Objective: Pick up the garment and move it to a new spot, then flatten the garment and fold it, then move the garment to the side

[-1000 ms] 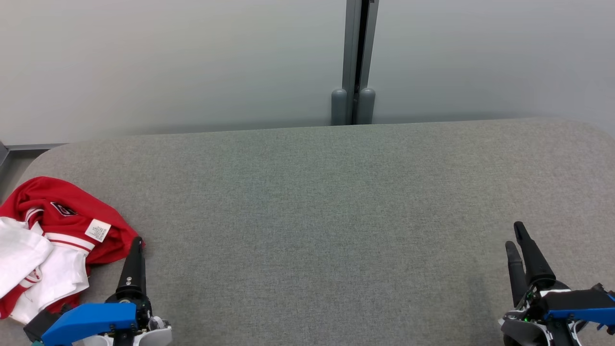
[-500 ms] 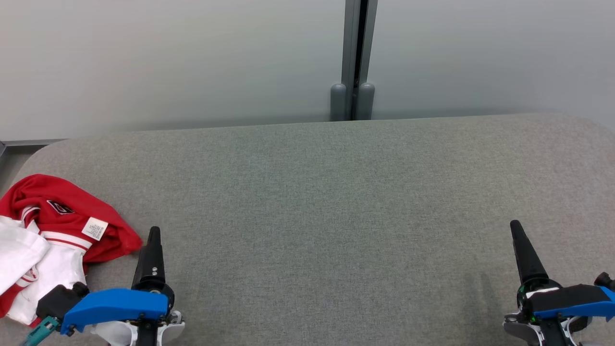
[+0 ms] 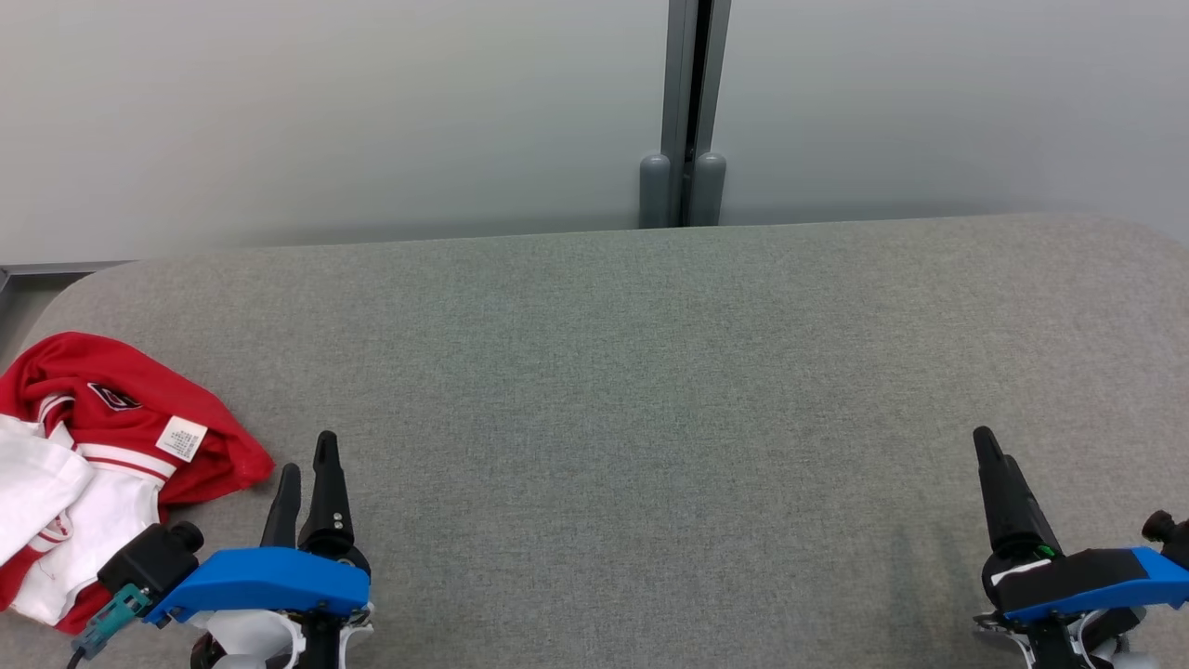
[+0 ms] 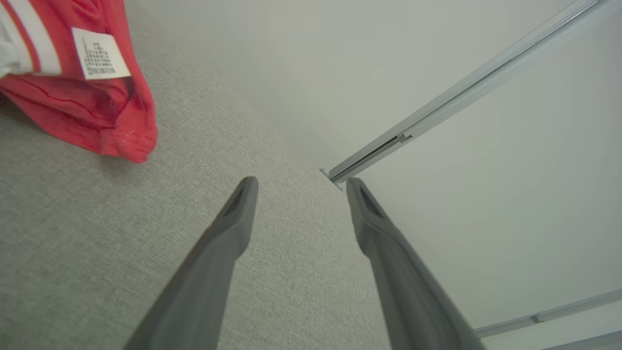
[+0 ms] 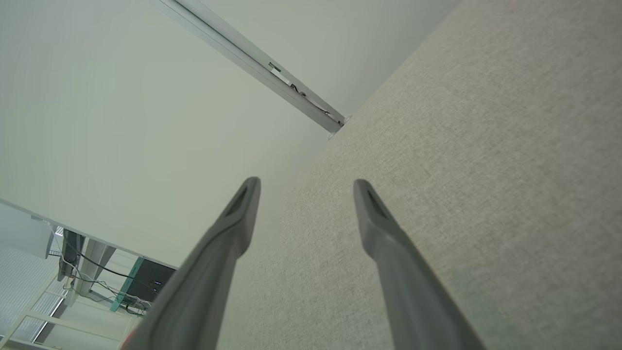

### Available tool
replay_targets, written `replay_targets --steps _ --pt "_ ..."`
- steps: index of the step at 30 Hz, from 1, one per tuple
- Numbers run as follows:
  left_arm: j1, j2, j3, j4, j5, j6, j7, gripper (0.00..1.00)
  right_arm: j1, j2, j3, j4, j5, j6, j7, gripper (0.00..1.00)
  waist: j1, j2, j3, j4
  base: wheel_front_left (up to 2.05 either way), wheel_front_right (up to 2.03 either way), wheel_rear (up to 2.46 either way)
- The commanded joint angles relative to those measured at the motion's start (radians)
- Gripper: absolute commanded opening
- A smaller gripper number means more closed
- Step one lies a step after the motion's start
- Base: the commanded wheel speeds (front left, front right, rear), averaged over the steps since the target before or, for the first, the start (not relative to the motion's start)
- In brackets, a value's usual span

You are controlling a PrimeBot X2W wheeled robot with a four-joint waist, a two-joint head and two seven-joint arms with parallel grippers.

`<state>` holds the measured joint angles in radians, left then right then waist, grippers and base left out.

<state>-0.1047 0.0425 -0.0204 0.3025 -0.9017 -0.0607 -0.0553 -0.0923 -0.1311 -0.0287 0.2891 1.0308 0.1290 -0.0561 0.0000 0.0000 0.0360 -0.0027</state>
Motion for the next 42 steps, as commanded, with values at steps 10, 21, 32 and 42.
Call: replay_targets --steps 10,21,32,42 --pt "-0.029 0.008 -0.027 -0.009 0.151 0.025 -0.039 1.00 -0.020 -0.028 0.006 -0.001 -0.147 0.002 -0.038 1.00 0.0000 0.0000 0.006 0.001 0.00 0.00 0.00" --pt "-0.030 0.008 -0.044 0.004 0.284 0.035 -0.073 1.00 -0.012 -0.041 0.013 0.011 -0.274 0.002 -0.071 1.00 0.0000 0.0000 0.007 0.003 0.00 0.00 0.00" --pt "-0.031 0.009 -0.066 0.019 0.397 0.051 -0.102 1.00 -0.008 -0.055 0.023 0.029 -0.377 0.002 -0.101 1.00 0.0000 0.0000 0.013 0.006 0.00 0.00 0.00" --pt "-0.030 0.009 -0.083 0.029 0.489 0.063 -0.126 1.00 -0.010 -0.062 0.028 0.043 -0.471 0.002 -0.126 1.00 0.0000 0.0000 0.017 0.007 0.00 0.00 0.00"
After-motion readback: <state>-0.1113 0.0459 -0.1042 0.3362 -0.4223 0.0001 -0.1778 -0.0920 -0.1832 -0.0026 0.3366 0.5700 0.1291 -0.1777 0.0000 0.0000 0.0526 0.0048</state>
